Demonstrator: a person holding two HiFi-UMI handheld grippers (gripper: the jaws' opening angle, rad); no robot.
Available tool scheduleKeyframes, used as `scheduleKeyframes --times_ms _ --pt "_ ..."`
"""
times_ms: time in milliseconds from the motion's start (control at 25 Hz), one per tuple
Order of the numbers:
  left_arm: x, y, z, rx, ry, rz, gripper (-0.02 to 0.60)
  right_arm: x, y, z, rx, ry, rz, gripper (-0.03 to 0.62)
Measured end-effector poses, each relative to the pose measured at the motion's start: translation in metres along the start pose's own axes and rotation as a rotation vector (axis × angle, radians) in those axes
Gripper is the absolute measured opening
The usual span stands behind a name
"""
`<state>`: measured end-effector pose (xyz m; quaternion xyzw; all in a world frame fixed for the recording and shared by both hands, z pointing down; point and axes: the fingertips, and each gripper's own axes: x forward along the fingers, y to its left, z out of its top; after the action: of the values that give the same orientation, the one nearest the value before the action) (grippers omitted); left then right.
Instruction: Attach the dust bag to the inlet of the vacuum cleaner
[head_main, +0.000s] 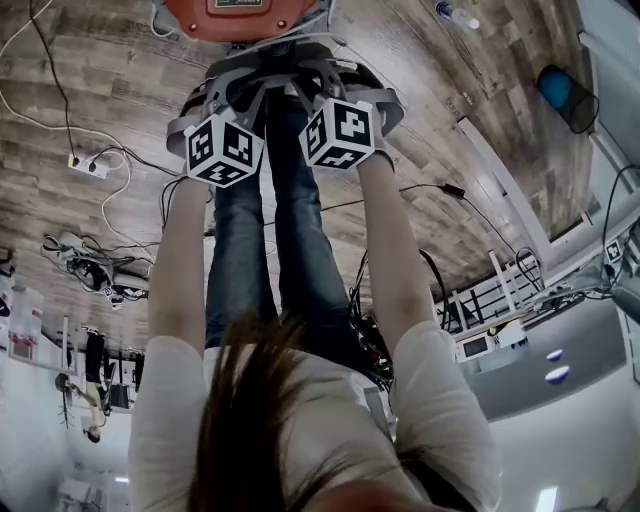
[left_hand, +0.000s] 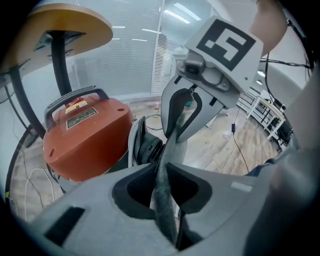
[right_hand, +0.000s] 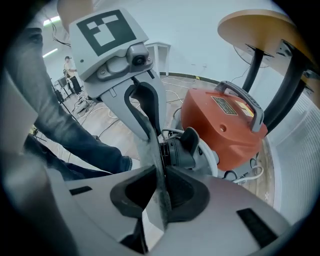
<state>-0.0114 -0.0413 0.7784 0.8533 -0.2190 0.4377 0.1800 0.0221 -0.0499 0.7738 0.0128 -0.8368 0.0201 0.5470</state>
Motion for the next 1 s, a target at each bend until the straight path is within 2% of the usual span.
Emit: scheduleKeyframes --times_ms 120,400,560,640,720,880,1000 --pt "0.000 0.001 0.000 0.000 0.009 -0.009 0.072 0.000 -0.001 0.000 0.017 -0.008 -0.004 0.057" --pt "0.005 0.003 0.007 0.150 0.084 -0.129 0.074 -0.003 -0.001 -0.005 0.220 -0.065 -0.073 0.060" --pt "0.006 0.005 0.012 0.275 0.128 -0.167 0.078 -0.003 -0.001 -0.006 0.279 -0.080 -0.087 0.061" --pt "0.006 0.005 0.014 0.295 0.135 -0.172 0.080 -0.003 -0.001 -0.007 0.282 -0.079 -0.090 0.063" --pt "0.005 0.005 0.014 0.273 0.123 -0.156 0.080 -0.002 -0.001 -0.007 0.232 -0.060 -0.078 0.064" --pt "0.004 0.007 0.011 0.145 0.071 -0.085 0.078 0.000 -0.004 -0.004 0.079 -0.018 -0.023 0.064" --pt "0.002 0.007 0.010 0.093 0.038 -0.038 0.078 0.000 -0.005 -0.003 -0.023 0.009 0.001 0.064"
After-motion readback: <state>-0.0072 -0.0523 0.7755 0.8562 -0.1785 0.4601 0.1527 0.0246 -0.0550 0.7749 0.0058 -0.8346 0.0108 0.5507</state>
